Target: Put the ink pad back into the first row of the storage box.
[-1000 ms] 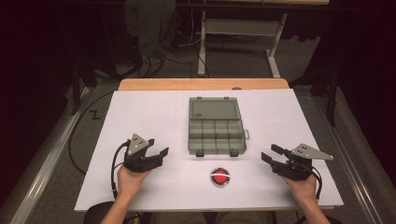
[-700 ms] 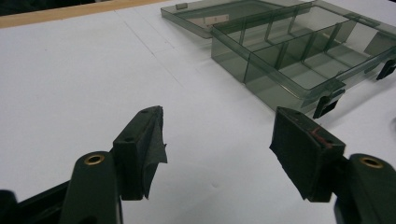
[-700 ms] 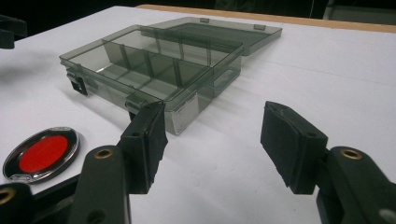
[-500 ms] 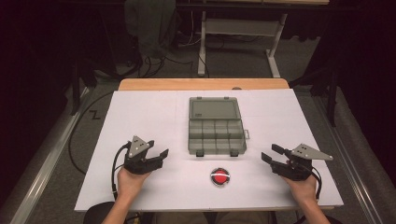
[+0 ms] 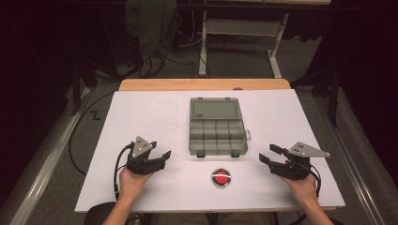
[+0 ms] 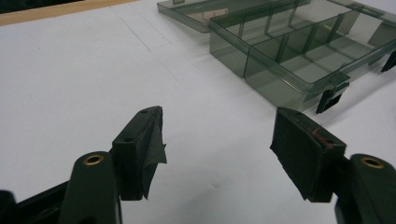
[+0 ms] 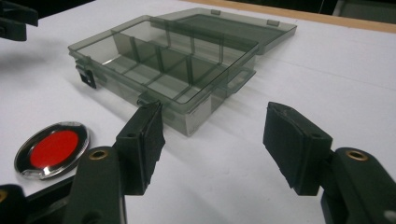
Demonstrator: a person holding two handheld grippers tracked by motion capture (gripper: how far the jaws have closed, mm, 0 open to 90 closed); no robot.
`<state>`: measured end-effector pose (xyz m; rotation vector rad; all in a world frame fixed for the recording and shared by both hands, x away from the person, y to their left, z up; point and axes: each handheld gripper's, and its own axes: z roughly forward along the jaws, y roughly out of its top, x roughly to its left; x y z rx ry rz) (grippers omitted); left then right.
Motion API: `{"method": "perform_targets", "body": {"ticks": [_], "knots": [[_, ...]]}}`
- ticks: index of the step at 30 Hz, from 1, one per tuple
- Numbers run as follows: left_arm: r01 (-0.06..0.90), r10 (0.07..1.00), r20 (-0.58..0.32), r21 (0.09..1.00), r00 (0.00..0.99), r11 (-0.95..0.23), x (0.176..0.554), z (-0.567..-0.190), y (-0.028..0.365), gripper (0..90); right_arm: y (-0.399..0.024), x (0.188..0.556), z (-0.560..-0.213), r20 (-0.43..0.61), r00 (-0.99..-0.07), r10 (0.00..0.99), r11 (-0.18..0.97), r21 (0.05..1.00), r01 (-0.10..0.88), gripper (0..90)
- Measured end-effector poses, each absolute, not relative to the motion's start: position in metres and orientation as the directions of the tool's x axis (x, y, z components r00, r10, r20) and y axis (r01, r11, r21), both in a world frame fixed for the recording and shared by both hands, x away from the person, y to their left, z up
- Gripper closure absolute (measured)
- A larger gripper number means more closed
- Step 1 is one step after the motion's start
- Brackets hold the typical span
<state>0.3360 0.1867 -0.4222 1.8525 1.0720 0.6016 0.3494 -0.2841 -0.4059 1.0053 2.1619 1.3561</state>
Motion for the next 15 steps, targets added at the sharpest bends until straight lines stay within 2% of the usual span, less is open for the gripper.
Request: {"method": "perform_targets", "body": {"ticks": [15], "knots": [[0.433,0.866,-0.018,0.871,0.500,-0.231,0.337,-0.423,0.186,33.6,-0.271,0.354,-0.405,0.045,-0.681,0.731,0.341,0.840,0.422,39.9]]}}
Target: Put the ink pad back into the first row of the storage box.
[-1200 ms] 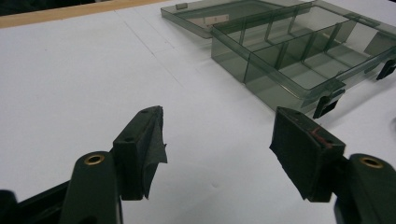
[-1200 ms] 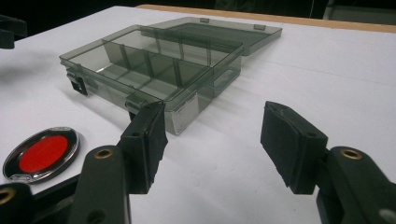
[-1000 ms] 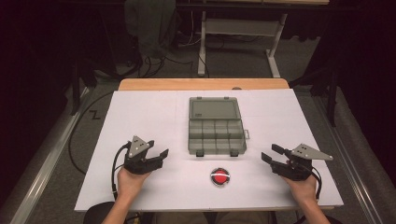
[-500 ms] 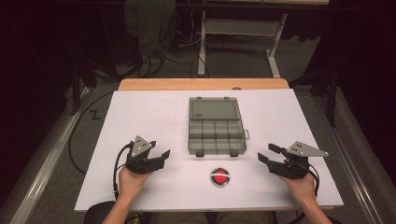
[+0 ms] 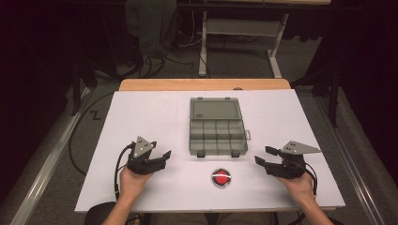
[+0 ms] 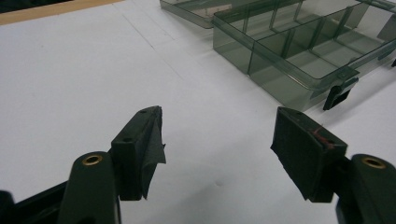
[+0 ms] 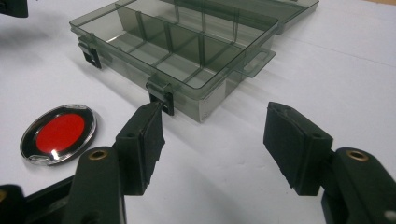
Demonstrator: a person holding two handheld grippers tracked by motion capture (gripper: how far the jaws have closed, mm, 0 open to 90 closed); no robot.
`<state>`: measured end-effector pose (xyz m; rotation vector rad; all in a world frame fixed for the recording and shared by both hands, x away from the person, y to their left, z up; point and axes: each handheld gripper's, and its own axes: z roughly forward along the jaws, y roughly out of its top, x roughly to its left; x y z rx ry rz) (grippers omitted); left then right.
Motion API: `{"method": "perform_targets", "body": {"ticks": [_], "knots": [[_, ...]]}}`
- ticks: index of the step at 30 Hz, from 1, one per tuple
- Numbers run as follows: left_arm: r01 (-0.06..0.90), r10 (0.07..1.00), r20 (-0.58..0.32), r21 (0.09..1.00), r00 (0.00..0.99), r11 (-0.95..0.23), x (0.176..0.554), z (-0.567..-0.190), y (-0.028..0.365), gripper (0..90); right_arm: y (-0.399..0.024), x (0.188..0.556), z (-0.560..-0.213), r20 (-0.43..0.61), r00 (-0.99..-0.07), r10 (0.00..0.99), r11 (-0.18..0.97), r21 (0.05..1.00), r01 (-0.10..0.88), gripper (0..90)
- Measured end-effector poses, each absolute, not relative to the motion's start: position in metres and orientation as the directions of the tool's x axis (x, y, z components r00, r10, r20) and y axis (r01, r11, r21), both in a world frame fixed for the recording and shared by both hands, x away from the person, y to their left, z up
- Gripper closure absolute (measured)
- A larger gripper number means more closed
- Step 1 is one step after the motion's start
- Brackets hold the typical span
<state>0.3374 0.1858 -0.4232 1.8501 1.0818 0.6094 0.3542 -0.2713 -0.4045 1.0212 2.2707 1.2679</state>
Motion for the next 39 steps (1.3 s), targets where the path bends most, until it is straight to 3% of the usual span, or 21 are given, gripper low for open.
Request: {"method": "perform_targets", "body": {"ticks": [12,39], "knots": [[0.417,0.870,-0.042,0.888,0.491,-0.193,0.332,-0.420,0.189,32.3,-0.256,0.357,-0.398,0.078,-0.716,0.694,0.408,0.777,0.480,42.0],[0.387,0.867,-0.038,0.904,0.497,-0.182,0.330,-0.418,0.190,30.1,-0.206,0.362,-0.393,0.054,-0.824,0.563,0.603,0.656,0.455,44.0]]}}
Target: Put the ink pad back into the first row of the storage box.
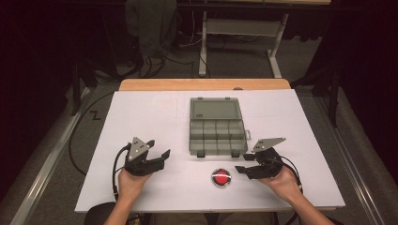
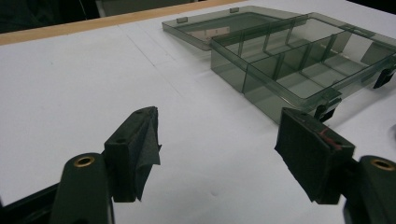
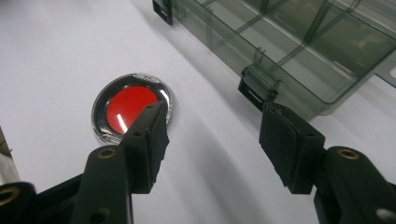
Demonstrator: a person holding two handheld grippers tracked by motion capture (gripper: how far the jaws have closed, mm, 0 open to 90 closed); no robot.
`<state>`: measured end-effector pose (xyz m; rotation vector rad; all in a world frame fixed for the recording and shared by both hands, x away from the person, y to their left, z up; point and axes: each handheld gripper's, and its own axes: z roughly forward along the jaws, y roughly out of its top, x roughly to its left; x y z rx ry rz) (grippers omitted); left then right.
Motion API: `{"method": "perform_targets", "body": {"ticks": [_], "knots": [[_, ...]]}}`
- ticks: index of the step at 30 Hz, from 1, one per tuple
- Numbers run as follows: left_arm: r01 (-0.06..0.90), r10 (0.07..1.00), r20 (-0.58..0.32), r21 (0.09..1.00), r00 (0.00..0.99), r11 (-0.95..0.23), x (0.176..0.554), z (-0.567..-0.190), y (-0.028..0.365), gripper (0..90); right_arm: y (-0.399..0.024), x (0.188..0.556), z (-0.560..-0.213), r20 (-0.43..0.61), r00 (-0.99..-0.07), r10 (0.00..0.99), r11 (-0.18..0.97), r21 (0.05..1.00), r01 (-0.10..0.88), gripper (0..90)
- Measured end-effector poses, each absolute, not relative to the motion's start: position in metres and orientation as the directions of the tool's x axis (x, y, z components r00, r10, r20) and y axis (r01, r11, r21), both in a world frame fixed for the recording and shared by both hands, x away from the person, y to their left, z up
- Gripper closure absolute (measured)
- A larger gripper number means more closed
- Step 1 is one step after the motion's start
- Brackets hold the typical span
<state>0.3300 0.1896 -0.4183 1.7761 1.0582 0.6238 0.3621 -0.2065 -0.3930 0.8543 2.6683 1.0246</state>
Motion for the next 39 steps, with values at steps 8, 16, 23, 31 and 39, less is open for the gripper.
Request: {"method": "perform_targets", "body": {"ticks": [8,16,23,31,39], "knots": [[0.386,0.866,-0.039,0.905,0.498,-0.181,0.330,-0.418,0.189,29.4,-0.196,0.362,-0.395,0.054,-0.839,0.542,0.630,0.634,0.448,43.7],[0.383,0.865,-0.041,0.907,0.500,-0.178,0.330,-0.418,0.189,29.4,-0.187,0.362,-0.395,0.053,-0.852,0.520,0.652,0.621,0.436,42.7],[0.382,0.860,-0.040,0.906,0.509,-0.183,0.330,-0.419,0.187,29.3,-0.179,0.361,-0.395,0.055,-0.862,0.505,0.669,0.606,0.430,41.8],[0.385,0.859,-0.041,0.904,0.511,-0.186,0.331,-0.419,0.186,29.1,-0.169,0.360,-0.396,0.053,-0.879,0.475,0.693,0.593,0.410,40.3],[0.384,0.858,-0.041,0.904,0.511,-0.186,0.331,-0.419,0.186,29.1,-0.160,0.360,-0.397,0.053,-0.891,0.450,0.716,0.575,0.396,39.2]]}}
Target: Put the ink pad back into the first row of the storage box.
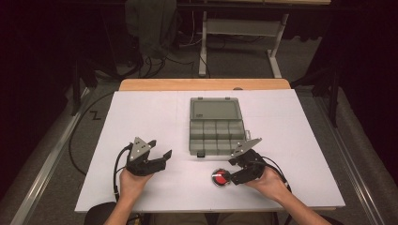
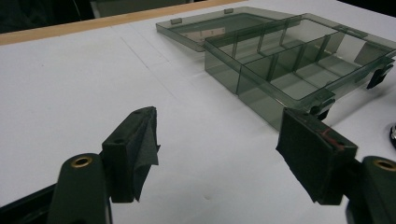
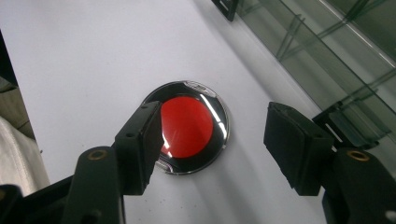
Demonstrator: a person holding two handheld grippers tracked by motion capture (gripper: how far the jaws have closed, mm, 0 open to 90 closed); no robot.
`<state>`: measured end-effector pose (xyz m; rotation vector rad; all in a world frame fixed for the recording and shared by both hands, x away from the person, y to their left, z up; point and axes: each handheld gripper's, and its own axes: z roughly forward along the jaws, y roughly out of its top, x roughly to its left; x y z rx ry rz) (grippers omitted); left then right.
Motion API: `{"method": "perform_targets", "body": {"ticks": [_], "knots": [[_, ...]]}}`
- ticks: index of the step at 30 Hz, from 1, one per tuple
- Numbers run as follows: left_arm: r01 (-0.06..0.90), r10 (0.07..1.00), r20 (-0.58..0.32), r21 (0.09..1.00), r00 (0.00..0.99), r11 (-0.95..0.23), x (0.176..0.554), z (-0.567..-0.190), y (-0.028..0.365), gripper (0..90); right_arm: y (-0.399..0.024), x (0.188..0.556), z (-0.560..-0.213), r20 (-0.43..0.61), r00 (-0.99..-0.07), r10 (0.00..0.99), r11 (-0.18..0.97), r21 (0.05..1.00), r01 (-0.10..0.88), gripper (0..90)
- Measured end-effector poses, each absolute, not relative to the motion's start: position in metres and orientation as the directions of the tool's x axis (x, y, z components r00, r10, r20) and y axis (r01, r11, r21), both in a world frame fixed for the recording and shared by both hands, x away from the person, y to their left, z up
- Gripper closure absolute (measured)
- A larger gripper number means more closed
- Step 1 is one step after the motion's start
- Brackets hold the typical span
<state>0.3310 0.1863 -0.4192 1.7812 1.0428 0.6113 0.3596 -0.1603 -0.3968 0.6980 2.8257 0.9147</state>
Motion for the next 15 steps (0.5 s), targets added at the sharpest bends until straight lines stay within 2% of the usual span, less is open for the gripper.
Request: {"method": "perform_targets", "body": {"ticks": [15], "knots": [[0.388,0.863,-0.036,0.902,0.504,-0.189,0.332,-0.420,0.186,29.1,-0.144,0.358,-0.400,0.053,-0.907,0.417,0.763,0.522,0.382,34.8]]}}
